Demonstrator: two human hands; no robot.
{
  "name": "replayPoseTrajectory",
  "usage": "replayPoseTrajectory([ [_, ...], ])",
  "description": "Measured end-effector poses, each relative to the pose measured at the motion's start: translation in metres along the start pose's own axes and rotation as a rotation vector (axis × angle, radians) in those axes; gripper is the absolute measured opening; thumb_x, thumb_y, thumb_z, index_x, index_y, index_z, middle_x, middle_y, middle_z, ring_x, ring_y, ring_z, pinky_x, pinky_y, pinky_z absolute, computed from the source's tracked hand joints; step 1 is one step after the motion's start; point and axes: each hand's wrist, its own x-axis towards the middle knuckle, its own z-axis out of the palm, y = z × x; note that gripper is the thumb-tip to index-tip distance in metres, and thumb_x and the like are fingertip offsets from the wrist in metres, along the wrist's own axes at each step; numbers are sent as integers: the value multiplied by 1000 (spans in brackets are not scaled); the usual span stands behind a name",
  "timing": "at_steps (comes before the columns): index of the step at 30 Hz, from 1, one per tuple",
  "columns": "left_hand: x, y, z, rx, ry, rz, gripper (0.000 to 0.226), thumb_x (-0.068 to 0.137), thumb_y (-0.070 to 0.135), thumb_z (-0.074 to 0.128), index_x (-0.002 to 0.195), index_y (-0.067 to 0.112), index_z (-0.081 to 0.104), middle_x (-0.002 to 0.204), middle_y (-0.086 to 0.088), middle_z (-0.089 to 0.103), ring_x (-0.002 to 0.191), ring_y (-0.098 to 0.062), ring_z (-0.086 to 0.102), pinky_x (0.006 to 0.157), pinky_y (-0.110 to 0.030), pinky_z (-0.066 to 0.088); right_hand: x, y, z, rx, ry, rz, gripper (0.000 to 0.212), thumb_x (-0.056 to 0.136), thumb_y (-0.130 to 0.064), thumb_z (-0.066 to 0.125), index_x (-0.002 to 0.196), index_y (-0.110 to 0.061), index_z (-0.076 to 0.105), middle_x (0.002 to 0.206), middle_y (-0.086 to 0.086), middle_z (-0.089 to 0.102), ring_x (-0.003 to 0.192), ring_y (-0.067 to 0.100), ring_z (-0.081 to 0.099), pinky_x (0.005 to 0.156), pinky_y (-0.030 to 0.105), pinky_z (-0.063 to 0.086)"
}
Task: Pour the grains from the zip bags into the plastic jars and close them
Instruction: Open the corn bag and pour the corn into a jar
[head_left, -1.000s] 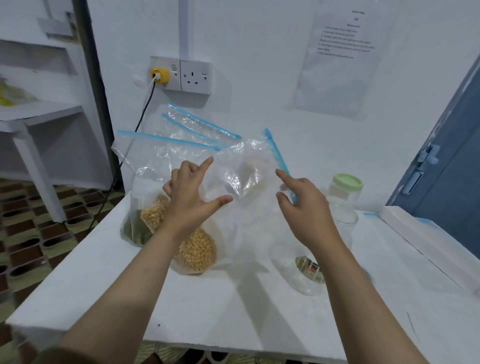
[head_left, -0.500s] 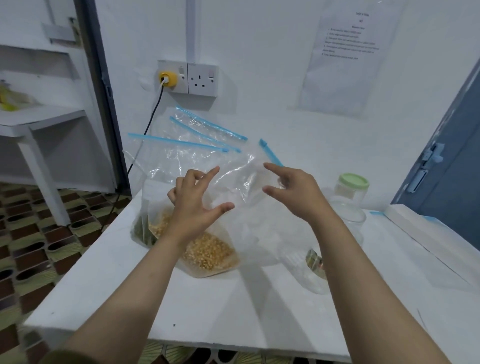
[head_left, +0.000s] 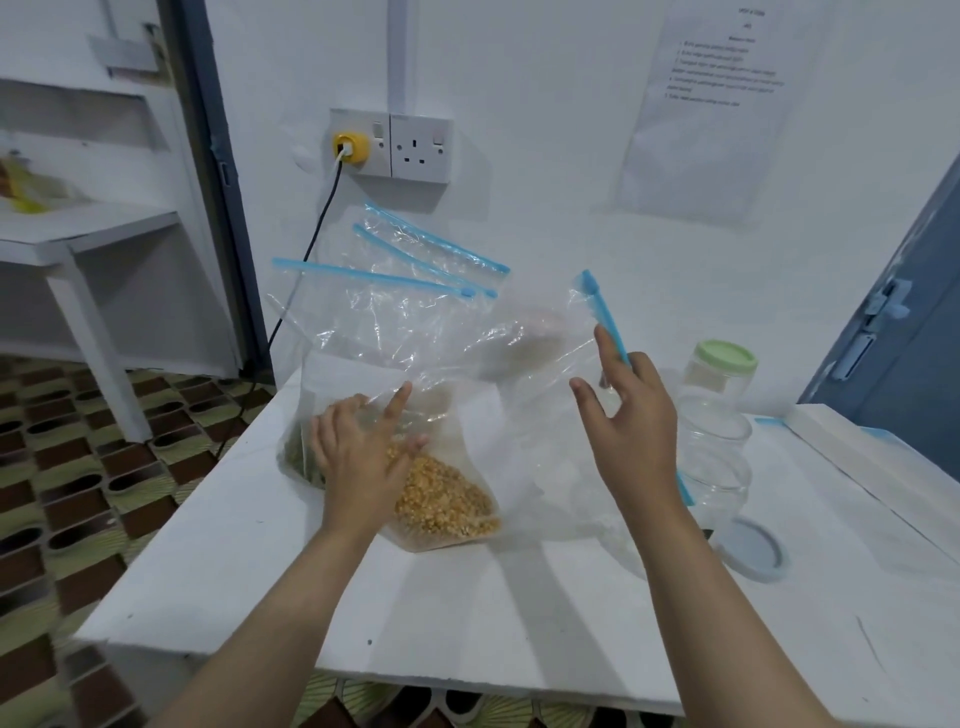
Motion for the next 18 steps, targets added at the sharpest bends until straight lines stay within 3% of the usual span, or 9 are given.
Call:
replayPoseTrajectory([
  [4,11,-7,-6,-30,2,-14,62,84,73,40,142,55,32,116,-8,34,108,-28,34,99,-51,30,-5,-1,2,0,19,-35,55,92,-15,68,144,-21,50,88,-13,42,81,7,44,78,45,49],
  [8,29,-13,-16,6,-30,17,67,79,85,27,140,58,37,109,1,27,97,-21,30,89,-41,23,-8,-5,3,-16,55,-69,53,93,-13,67,143,-17,51,94,-9,43,79,10,46,69,20,39],
  [12,29,-12,-16,6,-6,-28,61,82,77,41,140,55,39,127,-4,33,114,-26,32,98,-47,26,-11,-5,6,-62,82,-52,53,94,-14,66,145,-17,50,94,-9,42,76,5,41,63,16,33],
  [15,11,-13,-13,-119,46,-262,72,84,66,58,148,49,30,146,-9,27,134,-29,24,111,-55,20,-12,-2,5,-60,86,-31,54,94,-14,66,145,-16,50,95,-6,44,78,8,47,67,21,41],
  [18,-9,-8,-12,-338,-34,-505,79,85,60,57,152,47,18,152,-15,19,141,-32,19,116,-53,20,-14,-2,6,-60,76,-15,55,94,-14,66,146,-17,49,97,-3,47,83,16,54,70,25,44],
])
